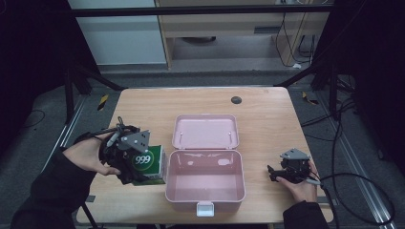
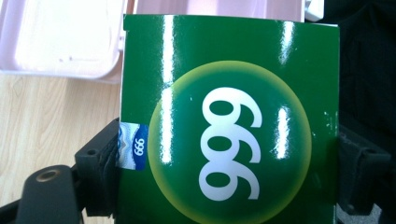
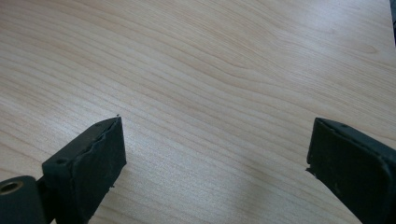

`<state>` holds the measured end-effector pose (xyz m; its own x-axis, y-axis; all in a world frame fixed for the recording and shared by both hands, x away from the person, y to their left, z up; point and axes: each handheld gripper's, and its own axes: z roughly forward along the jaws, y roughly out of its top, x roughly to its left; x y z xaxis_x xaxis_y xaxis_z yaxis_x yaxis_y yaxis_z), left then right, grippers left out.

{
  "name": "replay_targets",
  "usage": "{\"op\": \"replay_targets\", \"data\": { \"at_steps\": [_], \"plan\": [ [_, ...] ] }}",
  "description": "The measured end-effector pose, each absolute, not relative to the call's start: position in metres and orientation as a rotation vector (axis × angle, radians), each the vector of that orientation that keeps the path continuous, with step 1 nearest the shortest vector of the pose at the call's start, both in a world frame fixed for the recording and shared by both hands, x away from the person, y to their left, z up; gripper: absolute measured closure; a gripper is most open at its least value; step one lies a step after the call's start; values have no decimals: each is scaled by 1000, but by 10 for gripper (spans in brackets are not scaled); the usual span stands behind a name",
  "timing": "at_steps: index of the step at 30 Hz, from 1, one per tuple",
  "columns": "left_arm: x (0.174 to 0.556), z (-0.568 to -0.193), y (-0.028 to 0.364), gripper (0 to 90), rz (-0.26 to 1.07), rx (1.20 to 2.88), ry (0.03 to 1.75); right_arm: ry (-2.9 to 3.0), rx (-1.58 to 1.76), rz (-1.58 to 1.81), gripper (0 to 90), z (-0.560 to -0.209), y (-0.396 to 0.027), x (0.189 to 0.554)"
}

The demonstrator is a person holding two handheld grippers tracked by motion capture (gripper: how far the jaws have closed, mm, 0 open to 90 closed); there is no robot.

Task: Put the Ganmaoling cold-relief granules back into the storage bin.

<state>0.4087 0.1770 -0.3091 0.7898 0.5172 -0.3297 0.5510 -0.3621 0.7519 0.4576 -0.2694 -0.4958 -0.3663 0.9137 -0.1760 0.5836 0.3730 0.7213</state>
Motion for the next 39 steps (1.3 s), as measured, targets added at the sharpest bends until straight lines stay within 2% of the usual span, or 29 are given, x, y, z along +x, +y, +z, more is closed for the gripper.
{"op": "replay_targets", "data": {
  "at_steps": [4, 5, 7, 10, 28, 39],
  "plan": [
    [410, -306, 170, 145, -48, 2073, 740, 2070, 1284, 757, 46, -496, -270, 458],
    [420, -299, 177, 145, -18, 2280, 542, 2071, 1283, 757, 46, -496, -270, 458],
    [428, -292, 181, 145, -3, 2422, 377, 2071, 1282, 755, 45, -496, -270, 458],
    [427, -294, 175, 145, -4, 2387, 419, 2071, 1283, 757, 45, -496, -270, 458],
    [439, -301, 129, 145, -24, 2418, 309, 2077, 1277, 760, 42, -497, -271, 458],
    [448, -321, 112, 145, -45, 2453, 302, 2082, 1281, 756, 40, -498, -271, 458]
  ]
}}
